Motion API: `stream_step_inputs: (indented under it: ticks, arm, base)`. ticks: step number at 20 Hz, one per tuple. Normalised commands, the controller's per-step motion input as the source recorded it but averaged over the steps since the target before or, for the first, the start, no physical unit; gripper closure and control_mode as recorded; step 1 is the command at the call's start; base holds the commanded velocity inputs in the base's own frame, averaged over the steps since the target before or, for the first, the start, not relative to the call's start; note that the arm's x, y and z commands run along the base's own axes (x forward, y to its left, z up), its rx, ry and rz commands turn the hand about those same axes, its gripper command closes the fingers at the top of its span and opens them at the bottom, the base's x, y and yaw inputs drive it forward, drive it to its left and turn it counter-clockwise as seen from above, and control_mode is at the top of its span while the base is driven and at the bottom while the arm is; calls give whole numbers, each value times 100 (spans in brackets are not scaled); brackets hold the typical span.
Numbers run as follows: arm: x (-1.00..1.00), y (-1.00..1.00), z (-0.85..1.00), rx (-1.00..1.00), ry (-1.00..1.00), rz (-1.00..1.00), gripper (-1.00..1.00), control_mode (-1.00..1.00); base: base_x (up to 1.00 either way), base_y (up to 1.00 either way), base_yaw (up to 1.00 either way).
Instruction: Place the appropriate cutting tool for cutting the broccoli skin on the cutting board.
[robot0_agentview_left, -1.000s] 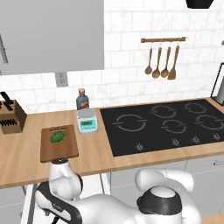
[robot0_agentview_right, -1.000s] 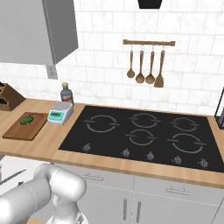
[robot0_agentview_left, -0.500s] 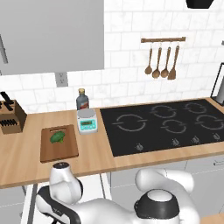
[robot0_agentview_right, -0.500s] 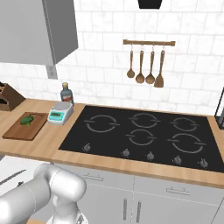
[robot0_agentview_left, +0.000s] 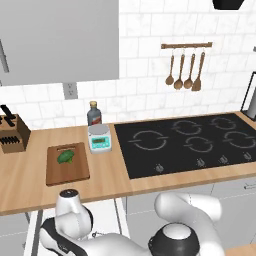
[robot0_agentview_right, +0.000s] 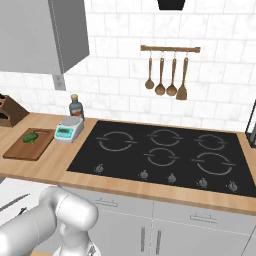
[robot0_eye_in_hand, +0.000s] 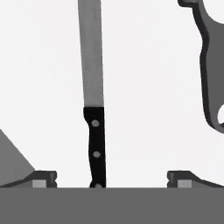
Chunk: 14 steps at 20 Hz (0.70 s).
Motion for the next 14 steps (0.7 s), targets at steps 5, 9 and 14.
stream_step_inputs:
  ticks: [5,9,14]
  arm:
    - [2,20,-24,-4,0,0,-100,-100]
    - [0,7,-23,-3,-1,0,-100,-100]
    - [3,1,-22,0,-5,0,-100,-100]
  base:
    - [0,0,0]
    - [0,0,0]
    - [0,0,0]
